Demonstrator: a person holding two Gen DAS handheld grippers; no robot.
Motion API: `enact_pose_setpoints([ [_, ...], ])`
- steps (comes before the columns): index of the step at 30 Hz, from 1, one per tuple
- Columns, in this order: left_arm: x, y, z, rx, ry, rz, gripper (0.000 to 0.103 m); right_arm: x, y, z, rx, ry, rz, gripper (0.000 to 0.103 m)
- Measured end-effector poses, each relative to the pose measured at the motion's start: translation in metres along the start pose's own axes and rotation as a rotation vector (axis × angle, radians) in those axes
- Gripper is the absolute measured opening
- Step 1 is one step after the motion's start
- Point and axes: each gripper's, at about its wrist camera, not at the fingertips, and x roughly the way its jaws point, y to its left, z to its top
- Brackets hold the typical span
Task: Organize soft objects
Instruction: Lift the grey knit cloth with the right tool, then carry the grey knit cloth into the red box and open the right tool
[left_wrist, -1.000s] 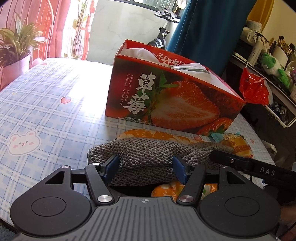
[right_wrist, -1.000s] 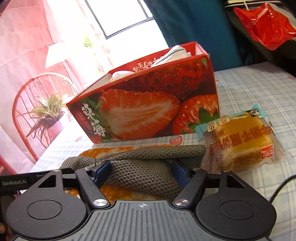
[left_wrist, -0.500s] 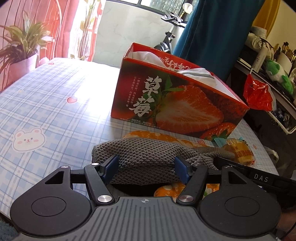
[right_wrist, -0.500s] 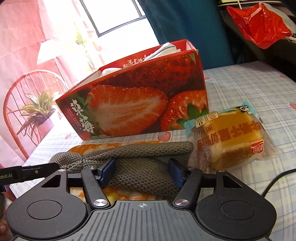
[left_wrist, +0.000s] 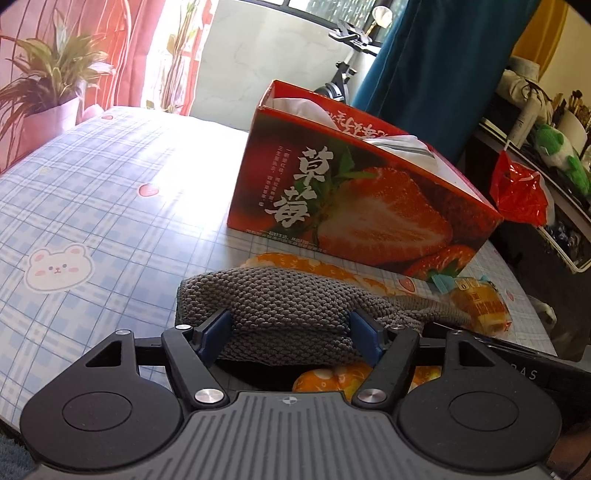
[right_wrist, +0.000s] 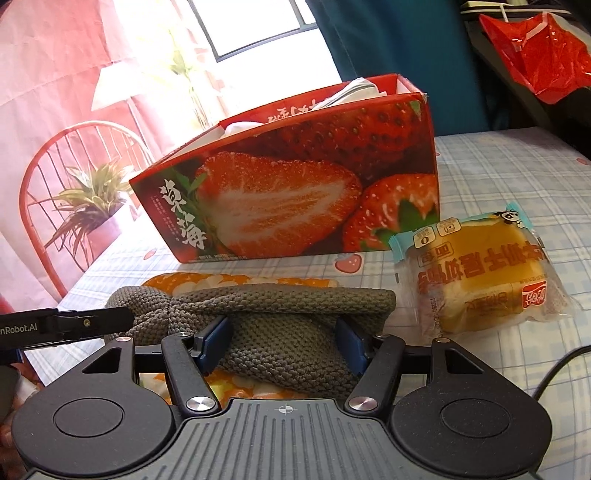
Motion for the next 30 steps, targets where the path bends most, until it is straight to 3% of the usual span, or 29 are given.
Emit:
enact_pose_setpoints([
  [5, -0.003, -0.001, -0.001, 0.025, -0.014, -0.015, 0.061, 0.001, -0.001, 0.0, 0.012, 0.009, 0.015, 0.058],
  [14, -0.01, -0.015, -0.003, 0.124, -0.042, -0.013, 0.04, -0.004, 0.005, 0.001, -0.023, 0.005, 0.072, 0.027],
  [16, -0.014, -0.021, -0.003, 0.16, -0.057, -0.001, 0.032, -0.008, 0.007, 0.002, -0.031, -0.011, 0.08, 0.015],
  [17, -0.017, -0.024, -0.002, 0.177, -0.069, 0.001, 0.028, -0.011, 0.009, 0.003, -0.043, -0.027, 0.086, 0.014],
  [24, -0.038, -0.035, 0.006, 0.238, -0.173, 0.034, 0.027, -0.035, 0.03, 0.01, -0.168, -0.169, 0.097, 0.014],
  [30, -0.039, -0.037, 0.009, 0.238, -0.178, 0.004, 0.026, -0.035, 0.029, 0.015, -0.154, -0.167, 0.092, 0.014],
])
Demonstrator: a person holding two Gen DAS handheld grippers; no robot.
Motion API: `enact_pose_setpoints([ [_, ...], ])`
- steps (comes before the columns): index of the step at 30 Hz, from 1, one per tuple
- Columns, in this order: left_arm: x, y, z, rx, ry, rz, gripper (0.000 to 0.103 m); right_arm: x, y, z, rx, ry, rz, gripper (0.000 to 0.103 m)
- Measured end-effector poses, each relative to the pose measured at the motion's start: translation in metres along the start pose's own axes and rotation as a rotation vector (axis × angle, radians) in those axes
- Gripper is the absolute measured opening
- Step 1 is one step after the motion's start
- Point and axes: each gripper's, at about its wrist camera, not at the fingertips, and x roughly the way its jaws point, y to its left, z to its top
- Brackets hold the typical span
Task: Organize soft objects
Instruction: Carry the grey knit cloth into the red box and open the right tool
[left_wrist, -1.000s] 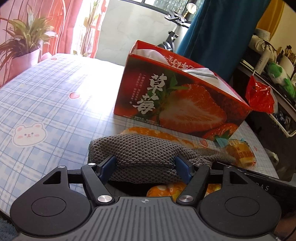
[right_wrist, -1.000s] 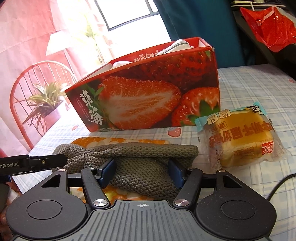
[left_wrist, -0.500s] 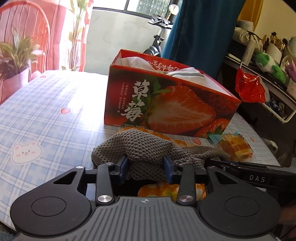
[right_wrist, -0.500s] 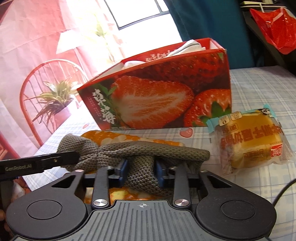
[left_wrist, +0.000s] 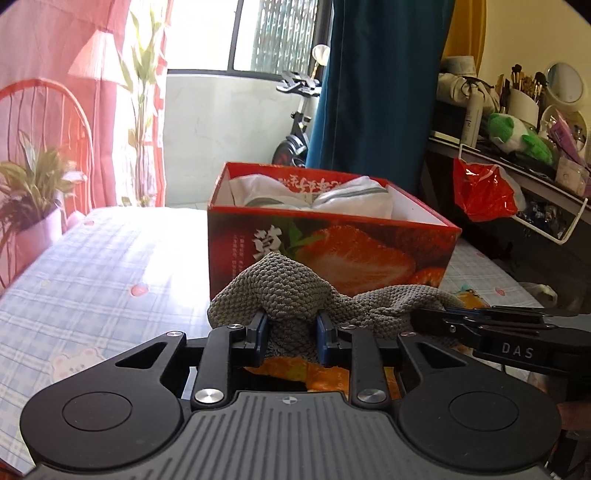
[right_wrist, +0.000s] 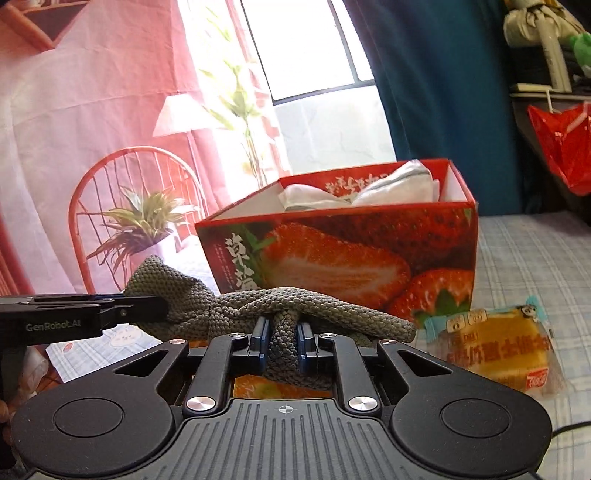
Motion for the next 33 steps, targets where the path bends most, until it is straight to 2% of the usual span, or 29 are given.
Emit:
enact_pose_setpoints([
  [5, 0.007, 0.012, 0.021, -0.07, 0.017, -0.062, 0.026, -0.001, -0.004, 0.019, -0.009, -0.025, 0.005, 0.014],
  [11, 0.019, 0.024, 0.078, -0.108, -0.01, -0.138, 0.026, 0.005, -0.022, 0.08, 0.027, -0.078, 0.047, 0.014],
  [14, 0.04, 0.035, 0.107, -0.162, 0.019, -0.185, 0.026, 0.015, -0.034, 0.114, 0.048, -0.083, 0.055, 0.013],
  [18, 0.08, 0.04, 0.141, -0.151, 0.067, -0.172, 0.026, 0.041, -0.045, 0.15, 0.024, -0.062, 0.043, 0.013],
  [21, 0.115, 0.041, 0.157, -0.143, 0.121, -0.145, 0.026, 0.069, -0.056, 0.166, 0.025, 0.003, 0.016, 0.013],
  [24, 0.145, 0.035, 0.159, -0.123, 0.176, -0.119, 0.026, 0.097, -0.072, 0.171, 0.063, 0.068, -0.014, 0.013],
  [28, 0.184, 0.026, 0.155, -0.073, 0.265, -0.091, 0.026, 0.133, -0.089, 0.165, 0.107, 0.196, -0.062, 0.013],
  [33, 0.218, 0.025, 0.144, -0.06, 0.354, -0.084, 0.026, 0.166, -0.104, 0.155, 0.128, 0.331, -0.114, 0.013],
])
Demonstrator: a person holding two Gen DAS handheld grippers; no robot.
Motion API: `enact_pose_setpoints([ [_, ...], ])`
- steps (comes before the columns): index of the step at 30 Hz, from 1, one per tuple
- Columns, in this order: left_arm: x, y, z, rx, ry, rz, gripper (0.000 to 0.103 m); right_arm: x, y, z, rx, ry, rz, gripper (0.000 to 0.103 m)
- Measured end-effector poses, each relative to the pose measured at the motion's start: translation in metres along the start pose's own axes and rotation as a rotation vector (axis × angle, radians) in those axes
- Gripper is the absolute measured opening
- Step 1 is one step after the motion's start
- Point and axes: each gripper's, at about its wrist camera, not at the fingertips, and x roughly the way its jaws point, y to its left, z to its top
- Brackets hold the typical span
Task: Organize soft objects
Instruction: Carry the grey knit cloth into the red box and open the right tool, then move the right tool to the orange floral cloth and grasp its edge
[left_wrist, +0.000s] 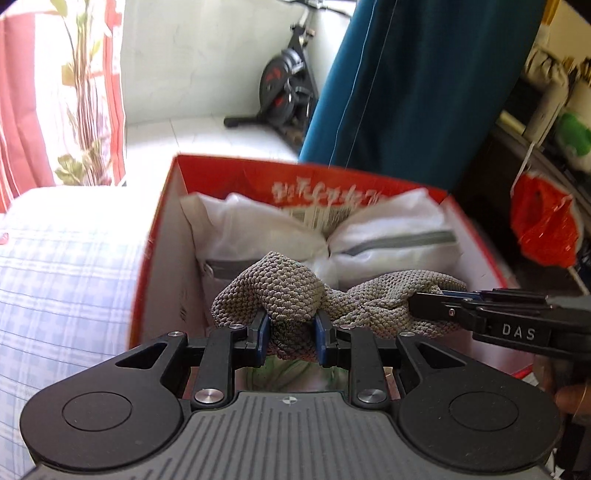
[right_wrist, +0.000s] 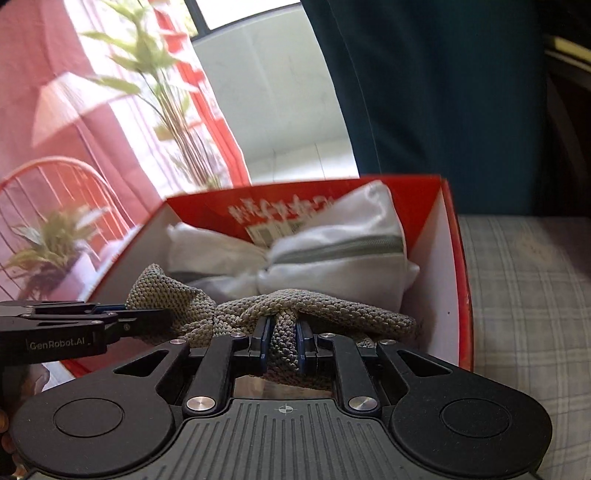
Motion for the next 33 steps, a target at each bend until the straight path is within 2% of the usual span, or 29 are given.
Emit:
enact_pose_setpoints([
  [3, 0.015, -0.002, 0.002, 0.037, 0.044, 0.013, 0.026, 0.017, -0.004, 0.002, 0.021, 0.07, -0.028, 0.013],
  [9, 0.033, -0.002, 0.009, 0.064, 0.112, 0.03, 0.026, 0.039, 0.009, 0.006, -0.045, 0.178, -0.076, 0.013],
  [13, 0.036, -0.006, 0.009, 0.105, 0.134, 0.04, 0.026, 0.051, 0.01, 0.01, -0.057, 0.254, -0.089, 0.014],
  [19, 0.039, -0.011, 0.009, 0.134, 0.145, 0.06, 0.027, 0.065, 0.016, 0.014, -0.1, 0.302, -0.116, 0.014],
  [21, 0.039, -0.013, 0.011, 0.135, 0.141, 0.065, 0.029, 0.066, 0.015, 0.014, -0.097, 0.304, -0.119, 0.014],
  [24, 0.033, -0.017, 0.011, 0.15, 0.122, 0.067, 0.04, 0.064, 0.012, 0.014, -0.072, 0.292, -0.126, 0.015],
  [27, 0.022, -0.022, 0.012, 0.157, 0.087, 0.06, 0.05, 0.055, 0.013, 0.011, -0.077, 0.247, -0.138, 0.023],
  [29, 0.008, -0.022, 0.012, 0.156, 0.05, 0.051, 0.059, 0.042, 0.014, 0.01, -0.07, 0.186, -0.124, 0.03],
  [31, -0.009, -0.023, 0.015, 0.16, 0.007, 0.045, 0.062, 0.026, 0.014, 0.011, -0.05, 0.12, -0.091, 0.042],
  [33, -0.025, -0.024, 0.017, 0.159, -0.032, 0.038, 0.062, 0.01, 0.016, 0.014, -0.039, 0.069, -0.085, 0.043],
])
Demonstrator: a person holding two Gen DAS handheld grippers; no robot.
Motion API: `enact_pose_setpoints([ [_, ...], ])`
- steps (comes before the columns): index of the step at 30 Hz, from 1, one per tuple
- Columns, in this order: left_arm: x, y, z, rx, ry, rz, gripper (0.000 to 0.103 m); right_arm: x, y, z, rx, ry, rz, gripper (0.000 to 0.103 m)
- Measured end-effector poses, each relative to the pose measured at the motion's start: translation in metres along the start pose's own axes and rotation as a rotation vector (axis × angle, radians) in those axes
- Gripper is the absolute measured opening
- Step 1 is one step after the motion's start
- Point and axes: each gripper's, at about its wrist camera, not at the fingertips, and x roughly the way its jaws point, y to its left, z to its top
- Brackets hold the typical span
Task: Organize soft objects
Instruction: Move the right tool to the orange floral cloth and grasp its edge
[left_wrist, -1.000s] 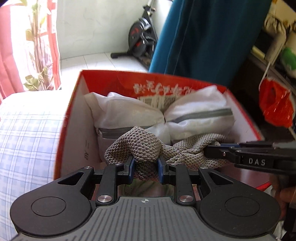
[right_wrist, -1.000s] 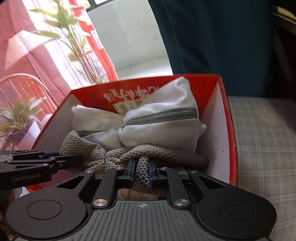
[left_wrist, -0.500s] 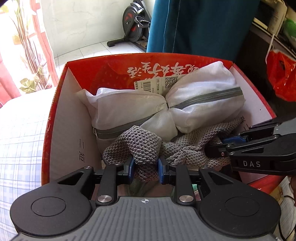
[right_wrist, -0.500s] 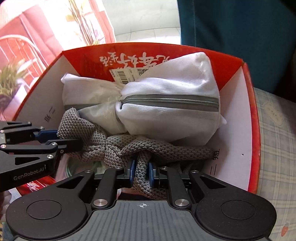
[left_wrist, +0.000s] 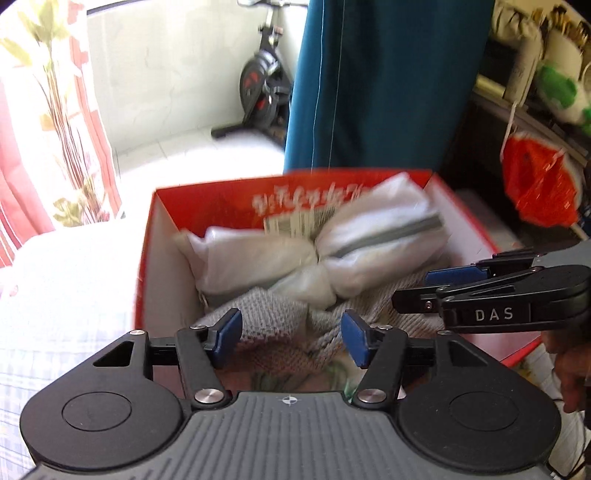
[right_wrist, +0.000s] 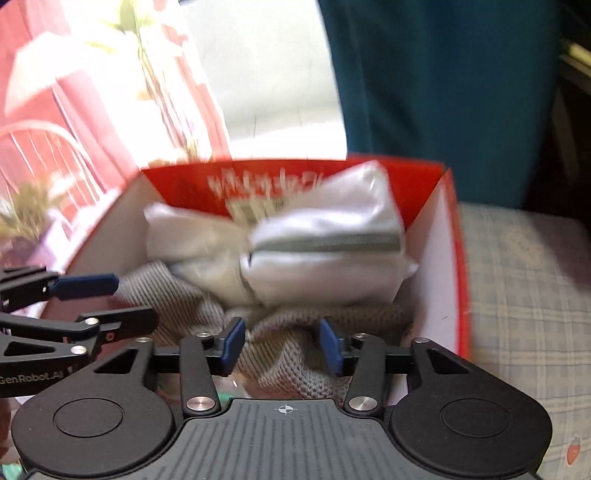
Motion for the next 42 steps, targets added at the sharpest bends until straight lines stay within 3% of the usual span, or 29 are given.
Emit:
enact_pose_setpoints([
  [7, -0.055, -0.007, -0.011, 0.013, -0.12, 0.012, 0.062, -0.052, 0.014, -0.011, -0.077, -0.091, 0.01, 0.05],
  [12, -0.081, -0.009, -0.045, -0.02, -0.136, 0.002, 0.062, -0.085, 0.022, -0.036, -0.116, -0.13, 0.019, 0.052],
  [17, -0.096, -0.009, -0.083, -0.031, -0.103, -0.027, 0.062, -0.109, 0.028, -0.071, -0.126, -0.149, 0.054, 0.052],
  [22, -0.1, -0.014, -0.114, -0.013, -0.063, -0.022, 0.062, -0.107, 0.034, -0.109, -0.143, -0.124, 0.066, 0.052],
  [31, -0.083, -0.021, -0.166, 0.018, 0.054, -0.083, 0.061, -0.079, 0.036, -0.183, -0.115, 0.035, 0.074, 0.052],
  [33, -0.079, -0.02, -0.177, 0.017, 0.079, -0.122, 0.06, -0.075, 0.035, -0.193, -0.108, 0.059, 0.082, 0.052],
  [35, -0.074, -0.021, -0.19, 0.01, 0.109, -0.151, 0.049, -0.072, 0.035, -0.2, -0.102, 0.076, 0.088, 0.052],
  [42, -0.053, -0.025, -0.205, -0.019, 0.124, -0.147, 0.046, -0.058, 0.035, -0.207, -0.095, 0.065, 0.096, 0.053],
])
